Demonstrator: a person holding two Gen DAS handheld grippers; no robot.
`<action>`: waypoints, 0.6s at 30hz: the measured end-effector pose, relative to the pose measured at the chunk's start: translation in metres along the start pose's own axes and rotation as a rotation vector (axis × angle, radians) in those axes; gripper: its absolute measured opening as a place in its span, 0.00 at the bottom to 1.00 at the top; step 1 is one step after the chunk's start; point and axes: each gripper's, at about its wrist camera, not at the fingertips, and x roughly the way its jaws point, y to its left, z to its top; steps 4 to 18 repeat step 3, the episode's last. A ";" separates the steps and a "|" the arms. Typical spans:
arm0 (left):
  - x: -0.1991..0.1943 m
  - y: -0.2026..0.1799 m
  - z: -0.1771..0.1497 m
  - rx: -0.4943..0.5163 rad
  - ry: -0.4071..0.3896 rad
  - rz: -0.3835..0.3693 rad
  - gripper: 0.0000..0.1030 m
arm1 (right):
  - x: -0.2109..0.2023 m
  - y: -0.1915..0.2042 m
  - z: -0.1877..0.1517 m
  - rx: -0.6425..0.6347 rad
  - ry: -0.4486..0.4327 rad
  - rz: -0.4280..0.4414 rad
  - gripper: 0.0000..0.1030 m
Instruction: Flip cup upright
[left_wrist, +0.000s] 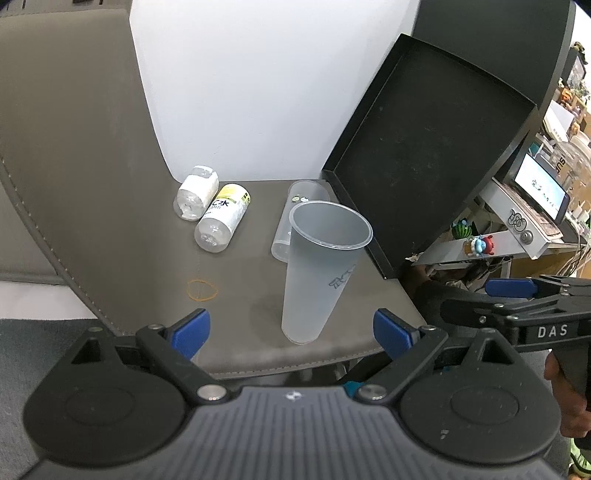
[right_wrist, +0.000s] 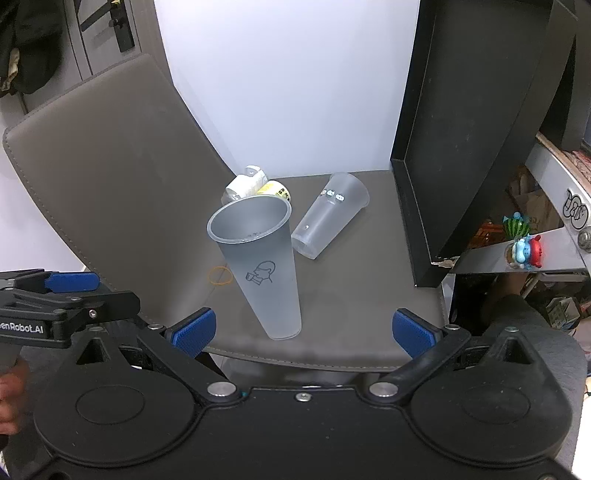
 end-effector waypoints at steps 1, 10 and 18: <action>0.000 0.000 0.000 0.000 -0.001 0.000 0.92 | 0.001 0.000 0.000 0.002 0.003 0.001 1.00; 0.001 0.001 0.001 -0.002 -0.001 -0.003 0.92 | 0.003 0.000 0.000 0.003 0.007 0.004 1.00; 0.001 0.001 0.001 -0.002 -0.001 -0.003 0.92 | 0.003 0.000 0.000 0.003 0.007 0.004 1.00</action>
